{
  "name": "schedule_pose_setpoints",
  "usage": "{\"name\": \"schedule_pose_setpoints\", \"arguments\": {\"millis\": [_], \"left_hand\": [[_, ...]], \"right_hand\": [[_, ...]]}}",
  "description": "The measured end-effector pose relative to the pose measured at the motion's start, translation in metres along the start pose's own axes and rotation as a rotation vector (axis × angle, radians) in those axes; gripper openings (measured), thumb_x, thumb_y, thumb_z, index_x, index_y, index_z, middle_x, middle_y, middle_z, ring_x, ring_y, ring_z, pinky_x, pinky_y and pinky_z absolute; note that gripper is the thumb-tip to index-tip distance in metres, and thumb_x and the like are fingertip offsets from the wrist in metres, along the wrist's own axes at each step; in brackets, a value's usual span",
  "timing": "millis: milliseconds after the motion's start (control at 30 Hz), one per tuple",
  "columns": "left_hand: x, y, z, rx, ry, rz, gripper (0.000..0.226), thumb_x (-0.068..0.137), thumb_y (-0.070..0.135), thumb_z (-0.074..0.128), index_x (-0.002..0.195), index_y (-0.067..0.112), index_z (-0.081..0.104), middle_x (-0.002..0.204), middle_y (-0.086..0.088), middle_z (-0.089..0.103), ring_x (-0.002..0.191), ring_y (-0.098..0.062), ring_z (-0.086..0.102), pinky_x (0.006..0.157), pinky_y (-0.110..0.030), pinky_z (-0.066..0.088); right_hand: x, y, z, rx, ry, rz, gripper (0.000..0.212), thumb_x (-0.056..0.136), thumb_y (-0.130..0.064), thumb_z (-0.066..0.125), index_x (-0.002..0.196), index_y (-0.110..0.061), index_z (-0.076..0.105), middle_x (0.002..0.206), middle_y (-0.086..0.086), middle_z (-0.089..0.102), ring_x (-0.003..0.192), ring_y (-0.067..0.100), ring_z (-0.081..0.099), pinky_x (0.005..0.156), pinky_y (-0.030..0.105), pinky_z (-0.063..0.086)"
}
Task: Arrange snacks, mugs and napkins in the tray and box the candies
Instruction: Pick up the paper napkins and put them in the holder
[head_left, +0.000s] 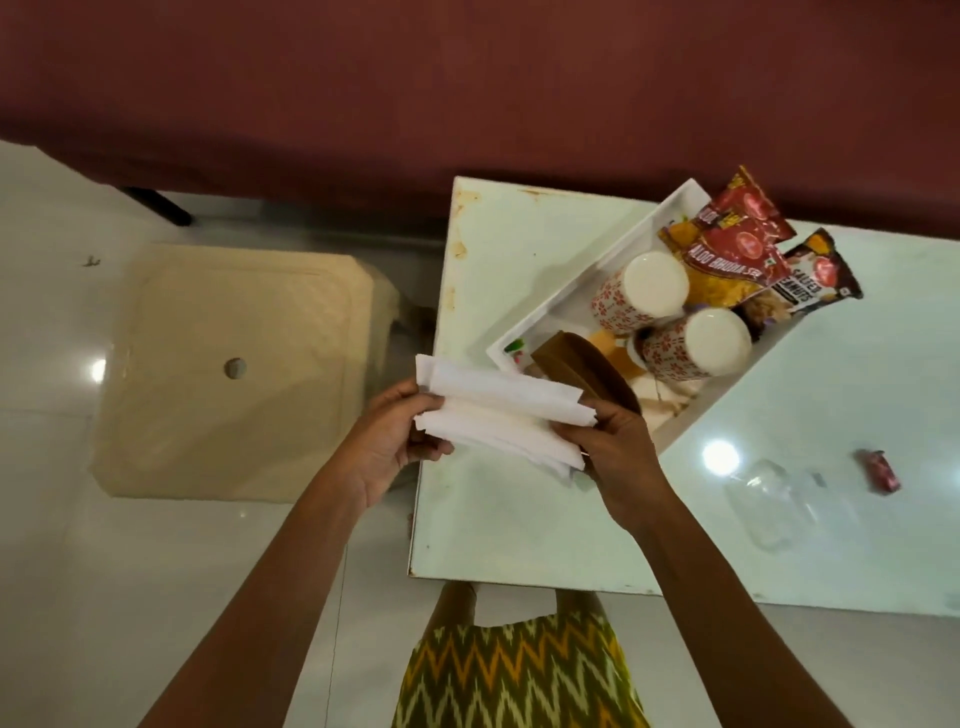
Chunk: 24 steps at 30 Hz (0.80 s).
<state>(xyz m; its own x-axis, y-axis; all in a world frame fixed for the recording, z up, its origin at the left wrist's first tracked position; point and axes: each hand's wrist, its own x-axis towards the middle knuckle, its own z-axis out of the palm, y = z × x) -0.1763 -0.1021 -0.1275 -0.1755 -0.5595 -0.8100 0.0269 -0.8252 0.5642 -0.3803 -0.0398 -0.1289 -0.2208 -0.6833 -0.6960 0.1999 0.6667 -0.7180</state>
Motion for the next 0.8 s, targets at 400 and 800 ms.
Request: {"name": "schedule_pose_setpoints", "arguments": {"millis": [400,800], "left_hand": [[0.041,0.012,0.097,-0.049,-0.116,-0.091,0.027,0.089,-0.001,0.037,0.086,0.008,0.063,0.066,-0.005,0.072,0.060,-0.013,0.069,0.057,-0.023,0.057],[0.072,0.005,0.130,0.891,0.059,0.344,0.028,0.079,0.013,0.064,0.106,0.019,0.063,0.093,0.000,0.066,0.079,-0.013,0.059,0.074,-0.024,0.044]], "right_hand": [[-0.004,0.023,-0.081,0.257,0.109,0.046,0.044,0.080,0.015,0.044,0.084,-0.016,0.074,0.088,0.001,0.073,0.081,0.014,0.066,0.076,0.024,0.052],[0.030,0.044,-0.081,-0.665,0.475,-0.319,0.011,0.076,-0.005,0.070,0.080,0.003,0.065,0.082,0.017,0.066,0.065,0.030,0.058,0.057,0.027,0.040]]}}
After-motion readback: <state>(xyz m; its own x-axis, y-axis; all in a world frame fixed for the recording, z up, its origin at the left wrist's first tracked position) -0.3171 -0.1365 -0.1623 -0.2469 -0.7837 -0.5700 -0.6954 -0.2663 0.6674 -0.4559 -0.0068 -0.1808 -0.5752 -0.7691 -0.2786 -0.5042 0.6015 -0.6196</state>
